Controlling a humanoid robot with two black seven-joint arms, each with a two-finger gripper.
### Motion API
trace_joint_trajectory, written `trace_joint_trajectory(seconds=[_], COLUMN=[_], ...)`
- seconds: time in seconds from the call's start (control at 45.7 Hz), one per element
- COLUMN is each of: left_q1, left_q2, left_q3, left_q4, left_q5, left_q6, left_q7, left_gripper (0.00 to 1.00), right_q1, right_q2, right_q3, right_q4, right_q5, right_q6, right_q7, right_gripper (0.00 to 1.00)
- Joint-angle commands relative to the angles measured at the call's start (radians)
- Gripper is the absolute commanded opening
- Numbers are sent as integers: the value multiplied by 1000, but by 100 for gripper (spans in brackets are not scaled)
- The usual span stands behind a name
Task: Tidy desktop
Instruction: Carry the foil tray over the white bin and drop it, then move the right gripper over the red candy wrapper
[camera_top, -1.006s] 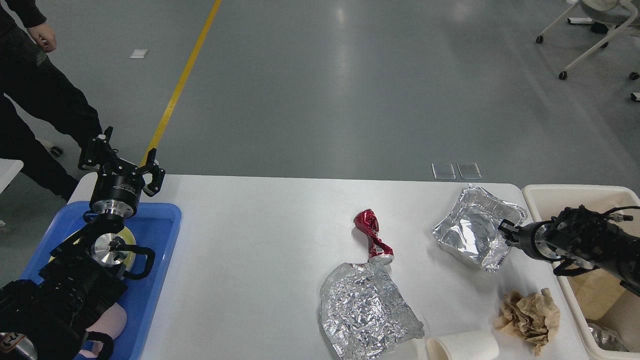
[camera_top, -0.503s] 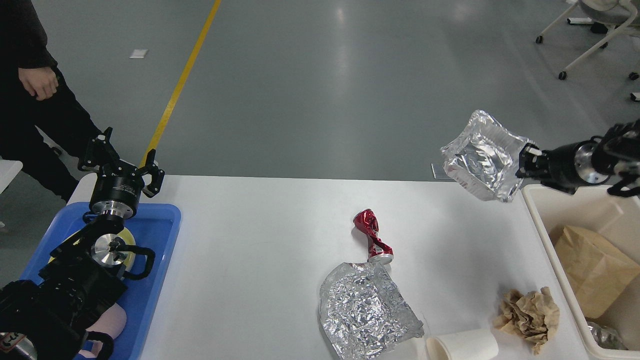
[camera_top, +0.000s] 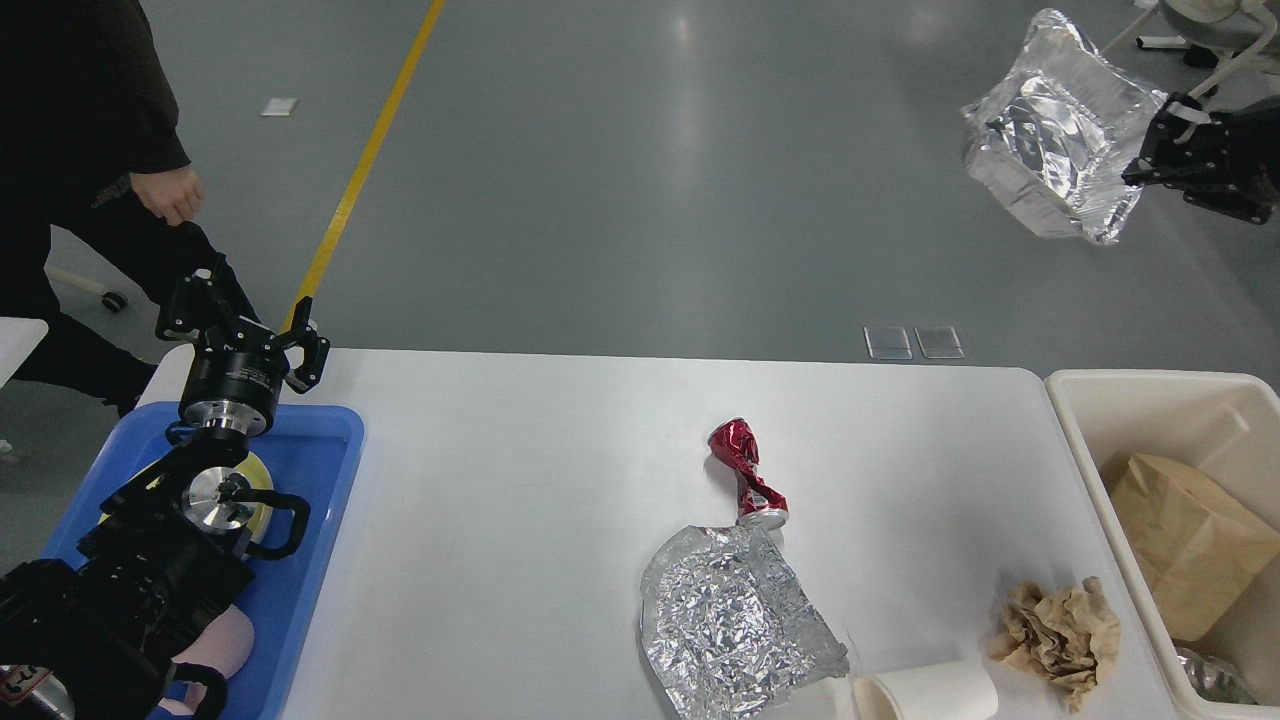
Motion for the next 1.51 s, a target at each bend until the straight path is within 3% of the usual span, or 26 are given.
trace_joint_trajectory(seconds=[0.0,0.241,0.547,0.569,0.656,0.7,0.897,1.028,1.225,1.487], left_q1=[0,0,0,0,0,0,0,0,0,0], left_q2=[0,0,0,0,0,0,0,0,0,0], left_q3=[0,0,0,0,0,0,0,0,0,0], left_q4=[0,-1,0,-1,0,0,0,0,0,0], left_q5=[0,0,0,0,0,0,0,0,0,0], left_q6=[0,0,0,0,0,0,0,0,0,0], left_q7=[0,0,0,0,0,0,0,0,0,0], left_gripper=[96,96,96,96,96,96,96,96,96,96], right_q1=[-168,-581,-851,-864,-896,-908,-928,-902,-761,-506], right_q2=[0,51,83,83,83,83,92,118,226,468], right_q3=[16,62,165,177,231,257,275,275,208,-119], right_q4=[-154,-358,-386,-386,-398,-413,-432,-426,-413,-369], right_q5=[9,26,27,27,27,27,26,27,26,21], right_q6=[-64,-335,-397,-398,-447,-472,-484,-486,-478,-460], right_q7=[0,2,3,3,3,5,5,10,10,10], right_gripper=[0,0,0,8,64,75,80,100,100,100])
